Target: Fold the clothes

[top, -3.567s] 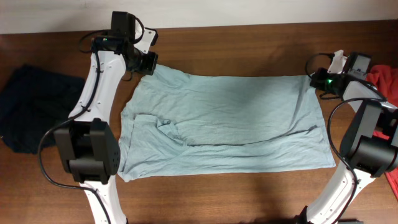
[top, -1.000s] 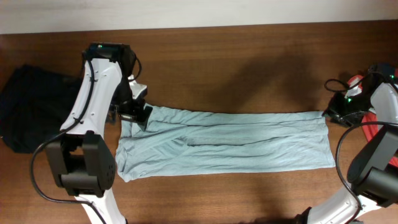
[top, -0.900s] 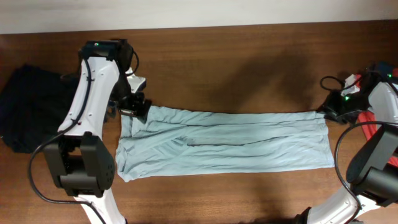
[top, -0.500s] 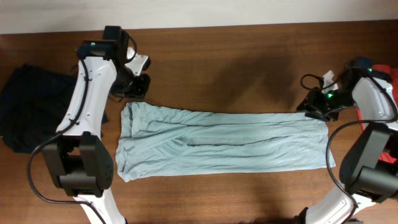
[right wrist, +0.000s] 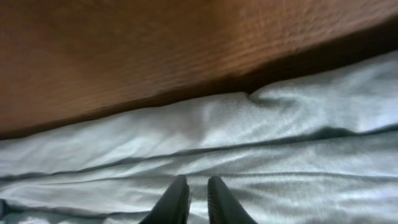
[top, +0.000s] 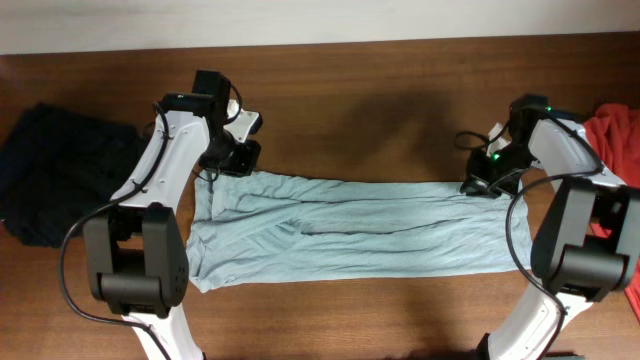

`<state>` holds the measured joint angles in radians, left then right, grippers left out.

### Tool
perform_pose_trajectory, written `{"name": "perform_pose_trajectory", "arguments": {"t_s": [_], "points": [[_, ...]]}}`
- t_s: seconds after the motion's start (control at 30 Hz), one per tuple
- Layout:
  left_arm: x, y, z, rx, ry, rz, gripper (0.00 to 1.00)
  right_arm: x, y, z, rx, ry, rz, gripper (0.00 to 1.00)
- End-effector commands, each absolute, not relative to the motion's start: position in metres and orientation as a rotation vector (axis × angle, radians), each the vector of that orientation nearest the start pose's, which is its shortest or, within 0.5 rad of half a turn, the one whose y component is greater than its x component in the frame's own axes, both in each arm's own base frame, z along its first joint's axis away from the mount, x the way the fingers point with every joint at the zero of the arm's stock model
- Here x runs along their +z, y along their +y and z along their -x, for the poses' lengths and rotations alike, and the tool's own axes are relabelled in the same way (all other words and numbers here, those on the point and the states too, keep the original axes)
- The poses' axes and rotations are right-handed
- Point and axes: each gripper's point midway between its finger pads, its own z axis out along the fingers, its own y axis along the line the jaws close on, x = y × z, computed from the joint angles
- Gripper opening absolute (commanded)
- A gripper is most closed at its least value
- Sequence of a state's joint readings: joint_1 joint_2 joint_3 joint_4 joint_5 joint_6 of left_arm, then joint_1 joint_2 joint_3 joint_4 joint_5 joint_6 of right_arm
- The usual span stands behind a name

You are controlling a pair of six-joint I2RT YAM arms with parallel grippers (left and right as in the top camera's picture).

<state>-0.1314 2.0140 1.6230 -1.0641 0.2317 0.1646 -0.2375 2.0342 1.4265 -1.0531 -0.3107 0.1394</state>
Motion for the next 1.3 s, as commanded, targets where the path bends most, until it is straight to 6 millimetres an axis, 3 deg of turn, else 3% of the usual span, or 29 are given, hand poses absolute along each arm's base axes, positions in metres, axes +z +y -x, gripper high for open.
{"name": "perform_pose_trajectory", "arguments": {"t_s": [0.0, 0.07, 0.23, 0.33, 0.4, 0.5, 0.53, 0.6, 0.63, 0.7, 0.8, 0.97, 1.1, 1.2, 1.27], "points": [[0.081, -0.094, -0.411, -0.342, 2.906, -0.495, 0.01, 0.001, -0.028, -0.341, 0.488, 3.172, -0.651, 0.09], [0.082, -0.094, -0.414, -0.340, 2.891, -0.495, 0.01, 0.000, -0.026, -0.332, 0.495, 3.203, -0.663, 0.04], [0.082, -0.094, -0.414, -0.339, 2.890, -0.495, 0.01, 0.007, -0.023, -0.301, 0.502, 3.343, -0.571, 0.04], [0.082, -0.094, -0.414, -0.340, 2.892, -0.495, 0.01, 0.014, -0.032, -0.273, 0.379, 3.476, -0.572, 0.04], [0.082, -0.094, -0.414, -0.340, 2.892, -0.495, 0.01, 0.018, -0.035, -0.267, 0.343, 3.500, -0.569, 0.04], [0.081, -0.092, -0.414, -0.323, 2.894, -0.494, 0.01, 0.028, -0.027, -0.282, 0.437, 3.403, -0.519, 0.04], [0.081, -0.090, -0.415, -0.305, 2.897, -0.493, 0.03, 0.037, -0.017, -0.294, 0.563, 3.322, -0.425, 0.04], [0.081, -0.090, -0.415, -0.305, 2.898, -0.493, 0.27, 0.055, 0.000, -0.312, 0.740, 3.187, -0.317, 0.04], [0.080, -0.090, -0.414, -0.309, 2.899, -0.493, 0.33, 0.064, 0.007, -0.319, 0.805, 3.124, -0.272, 0.06], [0.078, -0.093, -0.411, -0.327, 2.905, -0.496, 0.33, 0.075, 0.011, -0.330, 0.833, 3.046, -0.242, 0.15], [0.068, -0.102, -0.398, -0.406, 2.934, -0.510, 0.28, 0.074, 0.010, -0.335, 0.822, 3.029, -0.232, 0.16], [0.046, -0.100, -0.373, -0.420, 3.017, -0.513, 0.28, 0.076, 0.012, -0.338, 0.844, 3.009, -0.227, 0.19], [0.030, -0.098, -0.361, -0.423, 3.048, -0.511, 0.36, 0.075, 0.011, -0.341, 0.837, 2.997, -0.220, 0.19], [0.024, -0.098, -0.365, -0.415, 3.023, -0.511, 0.27, 0.075, 0.011, -0.344, 0.831, 2.987, -0.214, 0.20], [0.024, -0.100, -0.366, -0.424, 3.016, -0.513, 0.15, 0.075, 0.011, -0.344, 0.829, 2.984, -0.213, 0.20]]}}
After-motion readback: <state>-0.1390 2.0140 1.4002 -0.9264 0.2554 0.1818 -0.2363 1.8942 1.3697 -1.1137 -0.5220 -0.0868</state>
